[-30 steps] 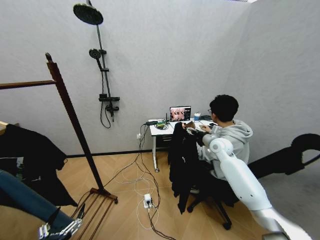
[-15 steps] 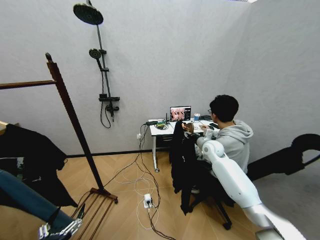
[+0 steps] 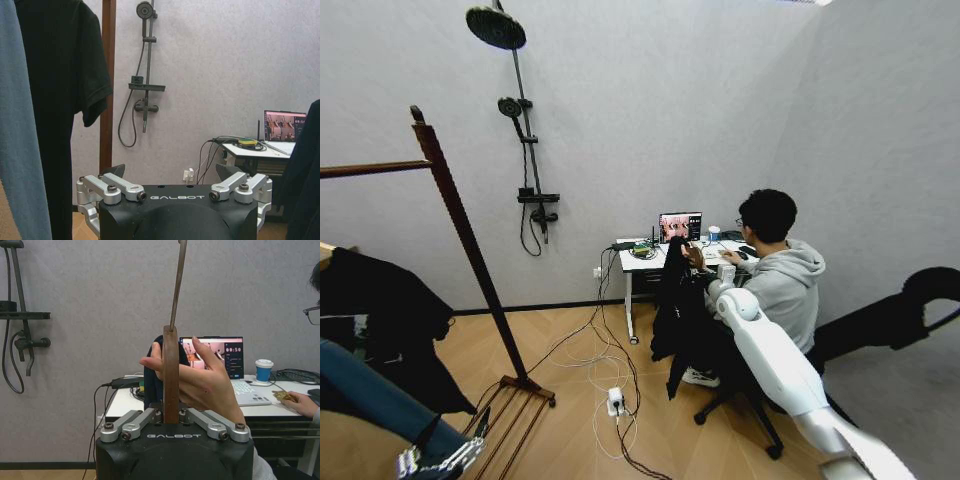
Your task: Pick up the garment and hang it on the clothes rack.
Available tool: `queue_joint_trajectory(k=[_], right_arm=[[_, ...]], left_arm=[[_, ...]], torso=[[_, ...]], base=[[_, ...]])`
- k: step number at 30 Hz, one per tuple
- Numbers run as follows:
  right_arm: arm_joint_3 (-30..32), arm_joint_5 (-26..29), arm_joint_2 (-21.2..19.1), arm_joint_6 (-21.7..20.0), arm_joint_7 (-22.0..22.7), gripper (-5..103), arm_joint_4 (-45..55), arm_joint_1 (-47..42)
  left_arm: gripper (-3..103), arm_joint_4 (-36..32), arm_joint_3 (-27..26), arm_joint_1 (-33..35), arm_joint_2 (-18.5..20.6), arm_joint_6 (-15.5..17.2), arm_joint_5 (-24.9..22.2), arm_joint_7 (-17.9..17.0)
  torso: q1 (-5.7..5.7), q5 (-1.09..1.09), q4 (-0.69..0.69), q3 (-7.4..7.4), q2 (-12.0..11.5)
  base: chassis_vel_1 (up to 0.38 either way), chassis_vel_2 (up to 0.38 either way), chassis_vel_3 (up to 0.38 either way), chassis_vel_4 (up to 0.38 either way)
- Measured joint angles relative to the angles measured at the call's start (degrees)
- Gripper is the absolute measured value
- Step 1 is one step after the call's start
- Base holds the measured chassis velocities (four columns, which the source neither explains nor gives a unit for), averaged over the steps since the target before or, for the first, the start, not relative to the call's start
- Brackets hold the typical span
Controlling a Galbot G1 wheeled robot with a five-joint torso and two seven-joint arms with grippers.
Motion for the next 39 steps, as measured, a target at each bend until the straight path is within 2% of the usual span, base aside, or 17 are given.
queue_joint_trajectory(k=[2, 11, 19, 20, 22, 24, 25, 26, 27, 28, 29, 30, 31, 32, 34, 39], right_arm=[[0.34, -0.27, -0.26, -0.51, 1.47, 9, 2.71, -1.53], [1.15, -3.88, -2.60, 1.86, 1.01, 9, 10.00, -4.66], [0.62, 0.11, -4.90, 2.45, -0.49, 9, 21.98, -7.74], [0.53, 2.99, -5.71, 2.44, -0.94, 9, 26.23, -8.97], [0.53, 4.43, -6.10, 2.33, -1.04, 9, 28.06, -9.51], [0.77, 10.28, -7.71, 1.11, -0.74, 9, 35.74, -12.20], [0.77, 10.28, -7.71, 1.11, -0.74, 9, 35.74, -12.20], [1.62, 14.31, -8.75, -0.51, 0.51, 9, 40.31, -14.34], [1.62, 14.31, -8.75, -0.51, 0.51, 9, 40.31, -14.34], [2.55, 17.95, -9.37, -2.12, 1.45, 9, 43.08, -16.01], [4.13, 25.19, -10.31, -4.91, 3.51, 9, 46.60, -18.76], [4.13, 25.19, -10.31, -4.91, 3.51, 9, 46.60, -18.76], [5.76, 32.72, -11.28, -7.75, 6.39, 9, 49.33, -21.97], [5.76, 32.72, -11.28, -7.75, 6.39, 9, 49.33, -21.97], [8.50, 39.03, -12.95, -12.15, 9.74, 9, 51.35, -27.99], [9.21, 34.65, -13.47, -14.07, 10.52, 9, 50.60, -31.33]], left_arm=[[100, 0.00, 0.00, 0.00, 0.00, 0.00, 0.00, 0.00], [100, 0.00, 0.00, 0.00, 0.00, 0.00, 0.00, 0.00], [100, 0.00, 0.00, 0.00, 0.00, 0.00, 0.00, 0.00], [100, 0.00, 0.00, 0.00, 0.00, 0.00, 0.00, 0.00], [100, 0.00, 0.00, 0.00, 0.00, 0.00, 0.00, 0.00], [100, 0.00, 0.00, 0.00, 0.00, 0.00, 0.00, 0.01], [100, 0.00, 0.00, 0.00, 0.00, 0.00, 0.00, 0.01], [100, 0.00, 0.00, 0.00, 0.00, 0.00, 0.00, 0.00], [100, 0.00, 0.00, 0.00, 0.00, 0.00, 0.00, 0.00], [100, 0.00, 0.00, 0.00, 0.00, 0.00, 0.00, 0.00], [100, 0.00, 0.00, 0.00, 0.00, 0.00, 0.00, -0.01], [100, 0.00, 0.00, 0.00, 0.00, 0.00, 0.00, -0.01], [100, 0.00, 0.00, 0.00, 0.00, 0.00, 0.00, 0.00], [100, 0.00, 0.00, 0.00, 0.00, 0.00, 0.00, 0.00], [100, 0.00, 0.00, 0.00, 0.00, 0.00, 0.00, -0.01], [100, 0.00, 0.00, 0.00, 0.00, 0.00, 0.00, -0.01]], torso=[[0.00, 0.00, 0.00, 0.00, 0.00], [0.00, 0.00, -0.02, -0.01, 0.00], [0.00, -0.01, -0.01, -0.01, 0.00], [0.00, -0.01, 0.00, -0.01, 0.00], [0.00, -0.01, 0.00, -0.01, 0.00], [0.00, -0.01, 0.00, -0.02, 0.00], [0.00, -0.01, 0.00, -0.02, 0.00], [-0.01, -0.02, 0.01, -0.02, 0.00], [-0.01, -0.02, 0.01, -0.02, 0.00], [-0.01, -0.02, 0.01, -0.02, 0.01], [-0.01, -0.02, 0.00, -0.02, 0.01], [-0.01, -0.02, 0.00, -0.02, 0.01], [-0.01, -0.01, -0.01, -0.02, 0.00], [-0.01, -0.01, -0.01, -0.02, 0.00], [-0.02, 0.01, -0.03, -0.02, 0.00], [-0.02, 0.01, -0.01, -0.01, 0.01]], base=[[0.000, 0.000, 0.000, 0.000], [0.000, 0.000, 0.000, 0.000], [0.000, 0.000, 0.000, 0.000], [0.000, 0.000, 0.000, 0.000], [0.000, 0.000, 0.000, 0.000], [0.000, 0.000, 0.000, 0.000], [0.000, 0.000, 0.000, 0.000], [0.000, 0.000, 0.000, 0.000], [0.000, 0.000, 0.000, 0.000], [0.000, 0.000, 0.000, 0.000], [0.000, 0.000, 0.000, 0.000], [0.000, 0.000, 0.000, 0.000], [0.000, 0.000, 0.000, 0.000], [0.000, 0.000, 0.000, 0.000], [0.000, 0.000, 0.000, 0.000], [0.000, 0.000, 0.000, 0.000]])
